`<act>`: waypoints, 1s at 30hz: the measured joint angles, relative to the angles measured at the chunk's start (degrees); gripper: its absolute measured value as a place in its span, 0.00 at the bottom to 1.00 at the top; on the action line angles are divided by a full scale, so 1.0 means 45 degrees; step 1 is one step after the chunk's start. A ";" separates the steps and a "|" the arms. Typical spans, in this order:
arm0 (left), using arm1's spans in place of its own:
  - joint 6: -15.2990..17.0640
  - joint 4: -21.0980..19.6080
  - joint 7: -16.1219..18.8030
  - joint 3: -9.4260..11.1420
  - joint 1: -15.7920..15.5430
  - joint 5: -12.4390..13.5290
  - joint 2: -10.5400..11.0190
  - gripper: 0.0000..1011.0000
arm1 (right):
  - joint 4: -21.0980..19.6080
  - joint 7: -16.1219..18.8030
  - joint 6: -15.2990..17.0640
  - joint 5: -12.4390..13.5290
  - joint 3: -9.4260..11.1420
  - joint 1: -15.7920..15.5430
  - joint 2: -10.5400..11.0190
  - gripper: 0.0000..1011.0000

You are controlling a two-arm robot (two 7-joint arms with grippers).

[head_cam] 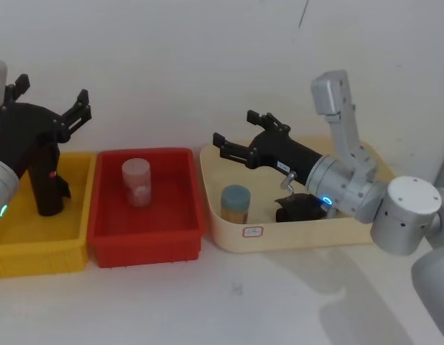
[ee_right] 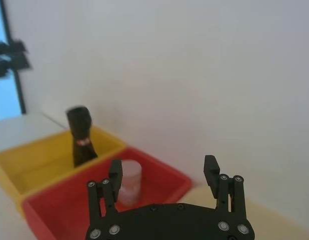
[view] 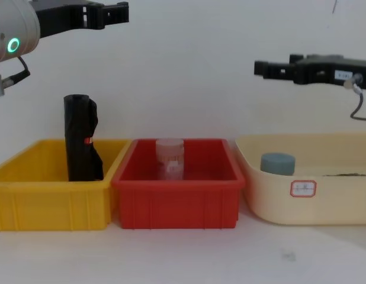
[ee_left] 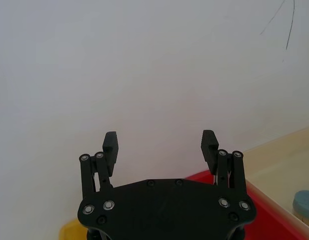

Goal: Pick up the garbage bag with the one hand and transfer it to the other hand.

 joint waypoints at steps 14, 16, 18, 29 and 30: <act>0.0000 -0.0001 0.0000 0.0000 0.0000 -0.0001 0.0000 0.99 | -0.1825 0.1345 -0.2246 0.1024 0.0168 -0.1441 0.0244 0.99; 0.0000 -0.0001 0.0000 0.0000 0.0000 -0.0001 0.0000 0.99 | -0.2156 0.1586 -0.2598 0.1178 0.0154 -0.1665 0.0282 0.99; 0.0000 -0.0001 0.0000 0.0000 0.0000 0.0000 -0.0001 0.99 | -0.2476 0.1786 -0.2886 0.1306 0.0113 -0.1913 0.0318 0.99; 0.0000 0.0000 0.0000 0.0000 0.0001 0.0000 -0.0001 0.99 | -0.3328 0.2325 -0.3684 0.1665 0.0021 -0.2534 0.0414 0.99; 0.0000 0.0000 0.0000 -0.0001 0.0001 0.0000 -0.0001 0.99 | -0.3366 0.2347 -0.3718 0.1680 0.0016 -0.2560 0.0419 0.99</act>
